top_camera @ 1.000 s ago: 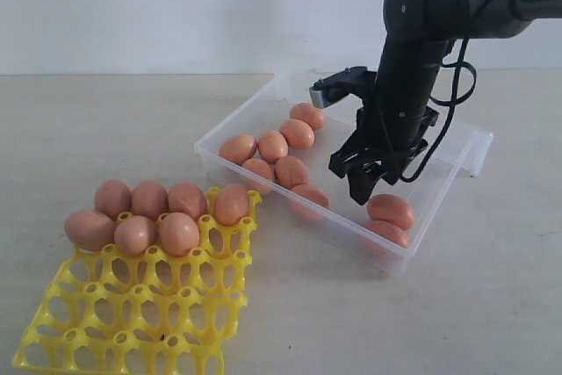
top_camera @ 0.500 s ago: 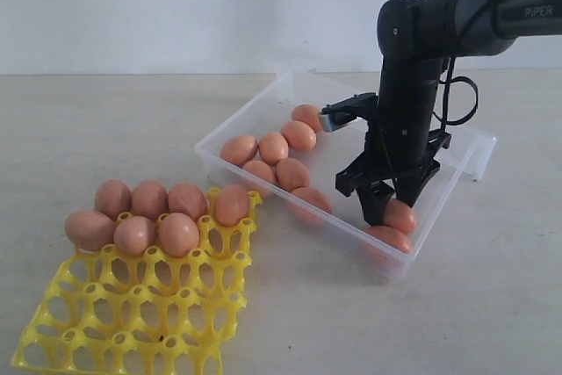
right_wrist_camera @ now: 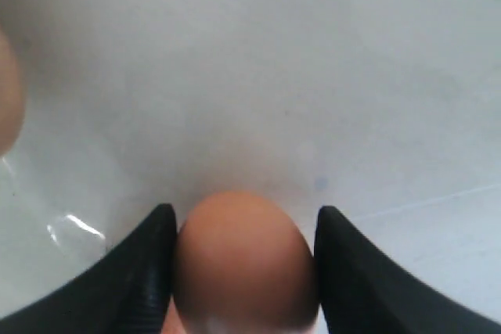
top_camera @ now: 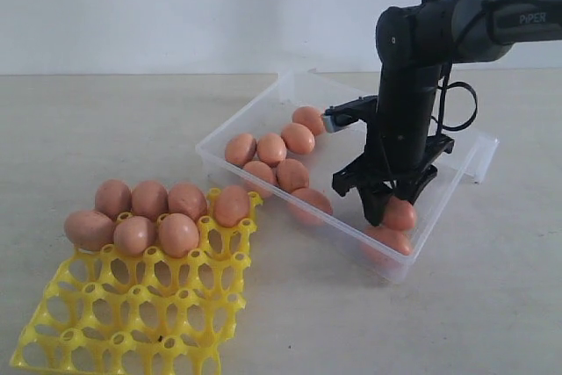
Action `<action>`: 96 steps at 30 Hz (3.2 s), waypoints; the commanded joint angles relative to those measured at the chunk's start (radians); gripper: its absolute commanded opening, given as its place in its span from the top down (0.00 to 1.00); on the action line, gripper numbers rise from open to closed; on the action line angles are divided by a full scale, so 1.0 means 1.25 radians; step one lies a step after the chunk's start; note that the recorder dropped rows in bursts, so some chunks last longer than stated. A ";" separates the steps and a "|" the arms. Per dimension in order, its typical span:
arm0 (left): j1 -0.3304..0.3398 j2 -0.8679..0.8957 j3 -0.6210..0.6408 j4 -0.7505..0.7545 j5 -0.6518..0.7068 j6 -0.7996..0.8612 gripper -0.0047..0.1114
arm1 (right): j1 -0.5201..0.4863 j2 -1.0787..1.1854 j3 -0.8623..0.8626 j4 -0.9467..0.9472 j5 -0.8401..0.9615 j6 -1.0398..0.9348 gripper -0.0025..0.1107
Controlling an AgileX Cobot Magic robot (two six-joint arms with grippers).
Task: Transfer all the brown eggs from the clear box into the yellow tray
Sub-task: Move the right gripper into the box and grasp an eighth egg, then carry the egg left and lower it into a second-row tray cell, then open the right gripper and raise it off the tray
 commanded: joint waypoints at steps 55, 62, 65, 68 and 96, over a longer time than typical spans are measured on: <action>-0.005 -0.001 0.002 0.001 -0.007 0.004 1.00 | 0.352 -0.219 0.514 -0.298 -1.162 0.538 0.98; -0.005 -0.001 0.002 0.001 -0.007 0.004 1.00 | 0.352 -0.193 0.514 -0.292 -1.196 0.553 0.98; -0.005 -0.001 0.002 0.001 -0.007 0.004 1.00 | 0.352 -0.193 0.514 -0.292 -1.200 0.553 0.98; -0.005 -0.001 0.002 0.001 -0.007 0.004 1.00 | 0.352 -0.193 0.514 -0.292 -1.196 0.553 0.98; -0.005 -0.001 0.002 0.001 -0.007 0.004 1.00 | 0.352 -0.313 0.514 -0.292 -1.212 0.614 0.43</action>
